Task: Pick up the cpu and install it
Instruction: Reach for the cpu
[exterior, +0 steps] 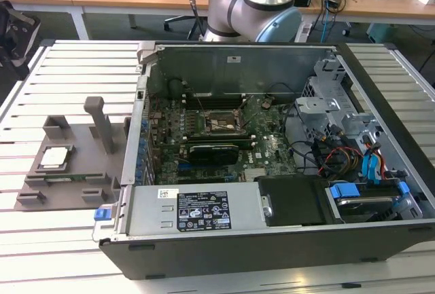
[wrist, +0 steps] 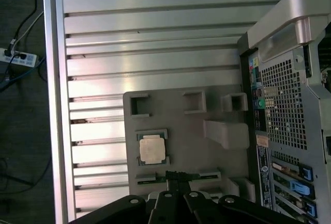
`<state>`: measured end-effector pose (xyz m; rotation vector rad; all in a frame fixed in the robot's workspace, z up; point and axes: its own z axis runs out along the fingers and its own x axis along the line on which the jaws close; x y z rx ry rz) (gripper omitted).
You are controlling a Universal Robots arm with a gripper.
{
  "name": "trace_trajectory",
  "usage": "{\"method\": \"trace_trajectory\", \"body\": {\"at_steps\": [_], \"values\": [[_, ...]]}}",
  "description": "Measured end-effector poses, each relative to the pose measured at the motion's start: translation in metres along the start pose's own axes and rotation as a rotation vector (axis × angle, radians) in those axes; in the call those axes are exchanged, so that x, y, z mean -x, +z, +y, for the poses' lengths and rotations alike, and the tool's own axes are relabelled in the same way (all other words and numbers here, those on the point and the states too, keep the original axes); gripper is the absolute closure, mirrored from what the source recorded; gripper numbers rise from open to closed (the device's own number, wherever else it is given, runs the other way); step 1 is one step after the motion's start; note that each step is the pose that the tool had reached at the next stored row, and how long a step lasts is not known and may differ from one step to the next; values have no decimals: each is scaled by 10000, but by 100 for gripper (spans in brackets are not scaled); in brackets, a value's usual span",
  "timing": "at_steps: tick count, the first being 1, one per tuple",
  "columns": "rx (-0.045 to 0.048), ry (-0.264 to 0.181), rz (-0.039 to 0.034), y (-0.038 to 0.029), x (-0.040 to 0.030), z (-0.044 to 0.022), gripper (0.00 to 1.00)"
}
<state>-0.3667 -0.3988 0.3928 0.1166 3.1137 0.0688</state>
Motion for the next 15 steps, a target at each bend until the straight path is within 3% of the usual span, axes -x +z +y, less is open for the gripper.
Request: {"method": "trace_trajectory", "body": {"at_steps": [15], "values": [[1,1,0,-4,-159,-12,89]]}}
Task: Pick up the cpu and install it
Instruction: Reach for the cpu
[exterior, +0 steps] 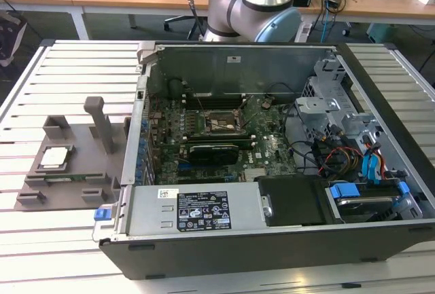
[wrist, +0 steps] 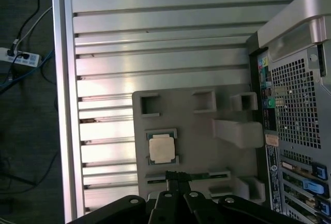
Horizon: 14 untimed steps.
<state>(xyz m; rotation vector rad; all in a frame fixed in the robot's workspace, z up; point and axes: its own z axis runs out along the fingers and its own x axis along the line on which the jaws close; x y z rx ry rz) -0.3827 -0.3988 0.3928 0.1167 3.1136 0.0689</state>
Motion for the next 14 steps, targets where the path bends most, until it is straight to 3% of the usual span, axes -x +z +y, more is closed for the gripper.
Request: {"method": "trace_trajectory", "body": {"at_steps": [10,14], "values": [[0,-1,0,-3,-126,-9,89],[-1,-1,1,-2,-138,-11,89]]}}
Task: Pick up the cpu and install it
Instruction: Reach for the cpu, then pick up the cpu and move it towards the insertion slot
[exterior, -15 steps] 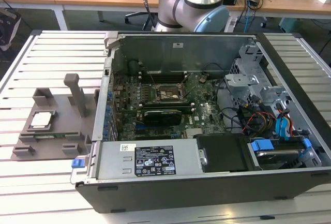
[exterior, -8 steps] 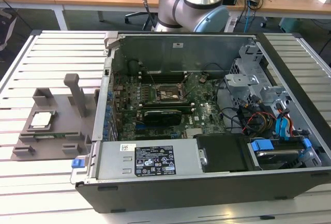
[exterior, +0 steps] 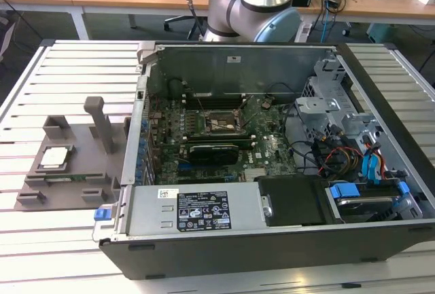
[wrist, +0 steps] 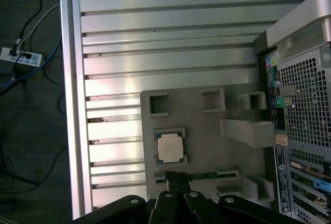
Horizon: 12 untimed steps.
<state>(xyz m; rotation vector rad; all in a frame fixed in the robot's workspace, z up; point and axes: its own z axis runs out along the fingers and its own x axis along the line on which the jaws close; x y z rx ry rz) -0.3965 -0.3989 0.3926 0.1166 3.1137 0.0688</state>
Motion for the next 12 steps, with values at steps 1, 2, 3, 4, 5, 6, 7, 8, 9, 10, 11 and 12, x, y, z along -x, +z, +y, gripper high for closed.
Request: {"method": "trace_trajectory", "body": {"at_steps": [1,2,3,4,5,6,7,8,9,10,11,12], "values": [[0,0,0,1,-1,0,89],[0,0,0,2,-1,0,89],[0,0,0,2,-1,0,89],[0,0,0,2,-1,0,89],[0,0,0,2,-1,0,89],[1,0,0,2,-1,0,89],[0,0,0,2,-1,0,89],[0,0,0,2,-1,0,89],[0,0,0,3,-1,0,89],[0,0,0,3,-1,0,89],[0,0,0,3,-1,0,89],[1,0,0,3,-1,0,89]]}}
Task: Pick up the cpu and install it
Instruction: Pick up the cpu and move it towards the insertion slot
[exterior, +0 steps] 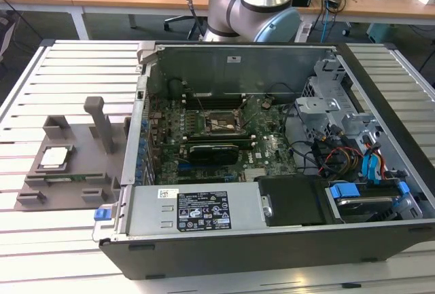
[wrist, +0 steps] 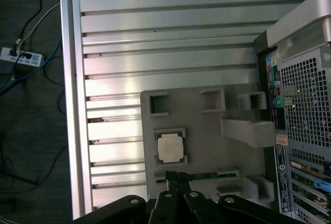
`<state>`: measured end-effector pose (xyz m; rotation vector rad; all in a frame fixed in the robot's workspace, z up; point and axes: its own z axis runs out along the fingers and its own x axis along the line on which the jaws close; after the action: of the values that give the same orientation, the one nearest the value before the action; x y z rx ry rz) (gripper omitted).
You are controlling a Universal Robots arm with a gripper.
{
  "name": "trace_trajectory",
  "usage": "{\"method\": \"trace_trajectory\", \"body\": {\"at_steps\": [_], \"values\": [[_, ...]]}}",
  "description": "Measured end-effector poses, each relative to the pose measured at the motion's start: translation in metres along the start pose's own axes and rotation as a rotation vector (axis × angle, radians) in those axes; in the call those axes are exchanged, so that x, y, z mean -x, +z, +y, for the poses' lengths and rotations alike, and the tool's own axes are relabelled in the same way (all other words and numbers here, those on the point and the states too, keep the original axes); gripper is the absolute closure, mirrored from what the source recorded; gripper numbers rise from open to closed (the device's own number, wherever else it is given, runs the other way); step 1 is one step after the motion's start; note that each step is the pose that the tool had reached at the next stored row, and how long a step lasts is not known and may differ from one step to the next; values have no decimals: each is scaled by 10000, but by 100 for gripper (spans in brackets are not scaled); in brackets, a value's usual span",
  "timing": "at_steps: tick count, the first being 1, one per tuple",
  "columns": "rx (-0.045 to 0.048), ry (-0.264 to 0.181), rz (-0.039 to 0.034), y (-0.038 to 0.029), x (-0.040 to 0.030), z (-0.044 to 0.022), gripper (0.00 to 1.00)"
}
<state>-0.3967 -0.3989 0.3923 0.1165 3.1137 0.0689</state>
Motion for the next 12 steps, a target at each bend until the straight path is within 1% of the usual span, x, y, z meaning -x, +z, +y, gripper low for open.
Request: {"method": "trace_trajectory", "body": {"at_steps": [1,3,4,5,8,10,11,12], "values": [[0,0,0,0,0,0,89],[0,0,0,0,0,0,76],[-1,0,0,0,0,0,58],[-1,0,0,1,0,0,46],[0,0,0,1,-1,0,28],[-1,0,0,1,-1,0,28],[0,0,0,1,-1,0,22],[0,0,0,2,-1,0,22]]}}
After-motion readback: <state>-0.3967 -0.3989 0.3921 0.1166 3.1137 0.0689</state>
